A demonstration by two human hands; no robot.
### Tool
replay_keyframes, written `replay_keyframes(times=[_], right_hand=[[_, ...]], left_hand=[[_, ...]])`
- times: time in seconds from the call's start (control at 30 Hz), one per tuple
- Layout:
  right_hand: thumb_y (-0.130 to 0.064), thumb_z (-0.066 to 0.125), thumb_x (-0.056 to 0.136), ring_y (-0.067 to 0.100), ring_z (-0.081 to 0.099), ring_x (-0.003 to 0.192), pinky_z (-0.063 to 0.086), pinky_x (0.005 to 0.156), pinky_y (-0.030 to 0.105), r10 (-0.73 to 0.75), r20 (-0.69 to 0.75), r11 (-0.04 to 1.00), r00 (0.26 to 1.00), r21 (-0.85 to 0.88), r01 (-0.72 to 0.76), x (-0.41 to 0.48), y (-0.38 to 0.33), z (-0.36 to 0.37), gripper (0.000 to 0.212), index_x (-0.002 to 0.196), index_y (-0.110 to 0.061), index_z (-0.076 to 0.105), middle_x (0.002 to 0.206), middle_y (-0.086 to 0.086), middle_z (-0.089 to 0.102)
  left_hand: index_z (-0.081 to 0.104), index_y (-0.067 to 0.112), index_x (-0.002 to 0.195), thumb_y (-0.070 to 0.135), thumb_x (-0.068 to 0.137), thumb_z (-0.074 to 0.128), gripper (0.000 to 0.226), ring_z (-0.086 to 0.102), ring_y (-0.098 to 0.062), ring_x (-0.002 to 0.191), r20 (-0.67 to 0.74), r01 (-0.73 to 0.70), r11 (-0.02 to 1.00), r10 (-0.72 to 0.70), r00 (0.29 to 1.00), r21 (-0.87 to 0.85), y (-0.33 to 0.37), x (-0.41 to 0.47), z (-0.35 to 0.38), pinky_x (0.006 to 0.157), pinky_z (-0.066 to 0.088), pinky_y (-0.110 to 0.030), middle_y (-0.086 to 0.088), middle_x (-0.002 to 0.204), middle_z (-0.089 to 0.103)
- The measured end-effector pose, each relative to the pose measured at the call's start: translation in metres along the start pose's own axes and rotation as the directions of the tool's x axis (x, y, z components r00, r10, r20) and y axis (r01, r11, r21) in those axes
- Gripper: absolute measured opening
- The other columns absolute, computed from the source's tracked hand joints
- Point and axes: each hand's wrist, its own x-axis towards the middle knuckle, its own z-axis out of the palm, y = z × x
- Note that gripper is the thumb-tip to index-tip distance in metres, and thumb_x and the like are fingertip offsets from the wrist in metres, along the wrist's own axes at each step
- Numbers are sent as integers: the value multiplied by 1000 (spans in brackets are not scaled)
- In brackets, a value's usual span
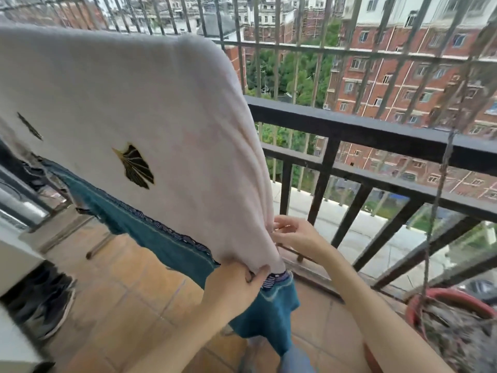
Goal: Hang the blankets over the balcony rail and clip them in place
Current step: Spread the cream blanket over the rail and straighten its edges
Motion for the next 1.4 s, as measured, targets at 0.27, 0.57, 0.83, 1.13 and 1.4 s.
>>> replay_keyframes(times=[0.27, 0.57, 0.83, 1.13, 1.4], right_hand=[[-18, 75, 83, 20, 66, 109, 51, 96, 31, -209, 248, 973, 946, 152, 175, 17, -47, -30, 36, 118, -15, 68, 114, 2, 71], [-20, 73, 76, 26, 62, 74, 46, 72, 48, -433, 445, 892, 784, 336, 302, 63, -49, -41, 10, 80, -12, 70, 77, 11, 67], [-22, 54, 93, 21, 51, 74, 39, 67, 34, -451, 701, 891, 552, 384, 240, 91, -55, -106, 18, 87, -6, 59, 79, 8, 55], [-18, 52, 96, 2, 55, 81, 39, 70, 21, -519, 794, 777, 316, 284, 562, 43, -42, -84, 14, 86, -28, 56, 89, -15, 60], [-30, 60, 95, 10, 58, 111, 47, 92, 32, -691, 647, 619, 323, 299, 727, 44, -44, -65, 21, 108, -16, 67, 117, -8, 62]], left_hand=[[61, 20, 96, 64, 91, 39, 49, 60, -12, 85, 26, -97, 984, 102, 994, -153, 66, -23, -14, 78, 50, -35, 4, 91, 66], [55, 36, 95, 45, 91, 54, 10, 62, 10, 85, -548, 142, 842, -457, 701, -520, 131, 16, -41, 75, 48, -10, 27, 87, 65], [61, 23, 73, 58, 88, 55, 38, 62, -19, 70, -610, 687, 641, -708, 356, -343, 166, 32, -39, 58, 24, -21, 4, 73, 67], [59, 22, 93, 45, 98, 33, 35, 64, -12, 76, -710, 346, 732, -671, 214, -587, 192, 6, -20, 67, 52, -36, 13, 83, 66], [52, 11, 81, 30, 94, 62, 25, 56, -14, 64, -800, 519, 685, -600, 5, -511, 169, -14, -30, 56, 46, -29, 1, 67, 54]])
